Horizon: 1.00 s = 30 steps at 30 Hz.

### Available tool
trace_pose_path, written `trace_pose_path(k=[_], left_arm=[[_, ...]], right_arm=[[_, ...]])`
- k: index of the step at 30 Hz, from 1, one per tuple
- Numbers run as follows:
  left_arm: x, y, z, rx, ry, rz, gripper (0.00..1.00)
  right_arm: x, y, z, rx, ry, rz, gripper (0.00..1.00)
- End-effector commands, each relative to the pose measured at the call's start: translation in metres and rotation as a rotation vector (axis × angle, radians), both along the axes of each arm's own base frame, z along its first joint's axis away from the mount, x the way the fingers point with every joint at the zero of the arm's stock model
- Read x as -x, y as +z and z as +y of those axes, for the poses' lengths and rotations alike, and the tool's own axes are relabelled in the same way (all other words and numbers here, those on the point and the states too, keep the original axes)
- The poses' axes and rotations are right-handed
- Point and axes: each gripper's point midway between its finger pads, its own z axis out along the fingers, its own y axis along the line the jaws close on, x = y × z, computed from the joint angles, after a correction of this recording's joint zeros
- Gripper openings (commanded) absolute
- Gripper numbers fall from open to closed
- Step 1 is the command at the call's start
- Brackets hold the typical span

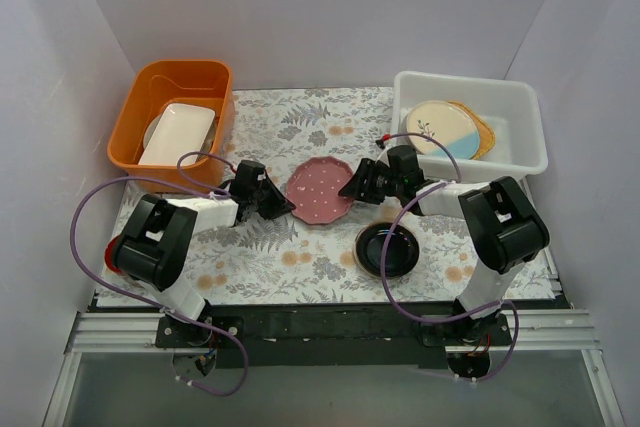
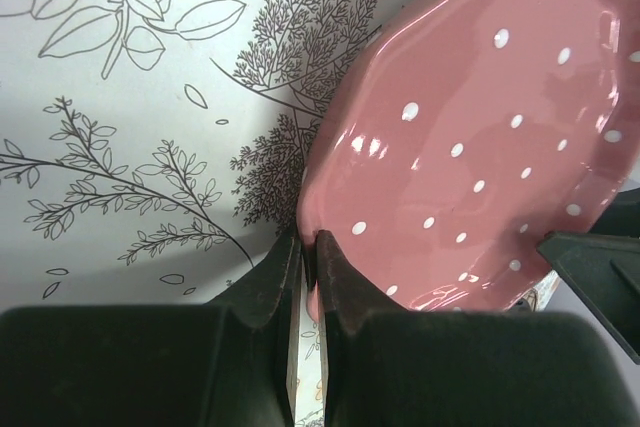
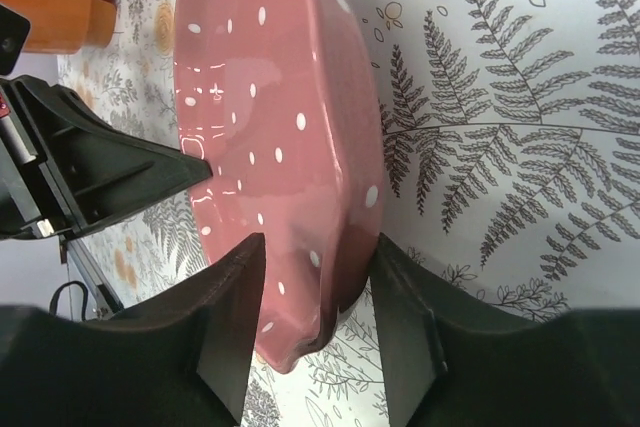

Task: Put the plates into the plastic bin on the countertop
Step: Pick up the plate at the center of the board.

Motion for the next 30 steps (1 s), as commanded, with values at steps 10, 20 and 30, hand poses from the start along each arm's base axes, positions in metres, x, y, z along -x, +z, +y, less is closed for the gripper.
trace_pose_path(k=[10, 20, 30], left_arm=[[0.046, -0.036, 0.018, -0.093, -0.036, 0.142, 0.00], [0.041, -0.015, 0.021, -0.100, -0.039, 0.080, 0.00], [0.040, 0.011, 0.023, -0.085, -0.028, 0.013, 0.41]], right_arm=[[0.012, 0.001, 0.014, -0.046, 0.041, 0.051, 0.13], [0.030, 0.007, 0.008, -0.051, 0.059, 0.040, 0.01], [0.038, 0.025, 0.008, -0.044, 0.074, -0.002, 0.01]])
